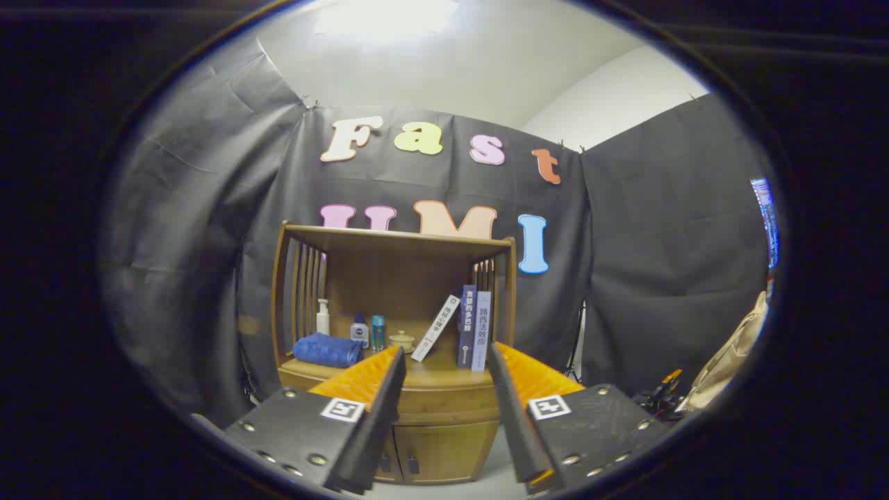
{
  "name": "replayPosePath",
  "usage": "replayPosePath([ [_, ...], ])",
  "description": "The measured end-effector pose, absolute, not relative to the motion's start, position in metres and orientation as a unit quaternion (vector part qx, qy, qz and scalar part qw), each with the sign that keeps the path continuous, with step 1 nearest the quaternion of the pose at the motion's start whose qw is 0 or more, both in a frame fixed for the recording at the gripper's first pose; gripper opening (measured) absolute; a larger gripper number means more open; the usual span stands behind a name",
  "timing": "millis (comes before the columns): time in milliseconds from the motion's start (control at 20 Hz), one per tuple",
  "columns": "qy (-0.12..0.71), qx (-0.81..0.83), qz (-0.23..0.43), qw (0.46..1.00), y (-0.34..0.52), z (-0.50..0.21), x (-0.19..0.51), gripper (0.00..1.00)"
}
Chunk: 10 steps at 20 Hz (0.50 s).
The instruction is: Pull open the drawer, take out the items inside it, and place them on the countertop above the cabinet.
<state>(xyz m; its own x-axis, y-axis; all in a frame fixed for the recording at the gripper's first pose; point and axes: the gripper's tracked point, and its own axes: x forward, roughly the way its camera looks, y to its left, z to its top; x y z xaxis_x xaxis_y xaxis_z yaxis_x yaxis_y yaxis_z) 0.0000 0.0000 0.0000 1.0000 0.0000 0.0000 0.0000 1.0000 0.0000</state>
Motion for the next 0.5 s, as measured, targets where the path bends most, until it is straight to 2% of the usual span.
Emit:
replayPosePath([
  [500,0.003,0.010,-0.006,1.000,-0.0031,-0.0032,-0.0003,0.95],
])
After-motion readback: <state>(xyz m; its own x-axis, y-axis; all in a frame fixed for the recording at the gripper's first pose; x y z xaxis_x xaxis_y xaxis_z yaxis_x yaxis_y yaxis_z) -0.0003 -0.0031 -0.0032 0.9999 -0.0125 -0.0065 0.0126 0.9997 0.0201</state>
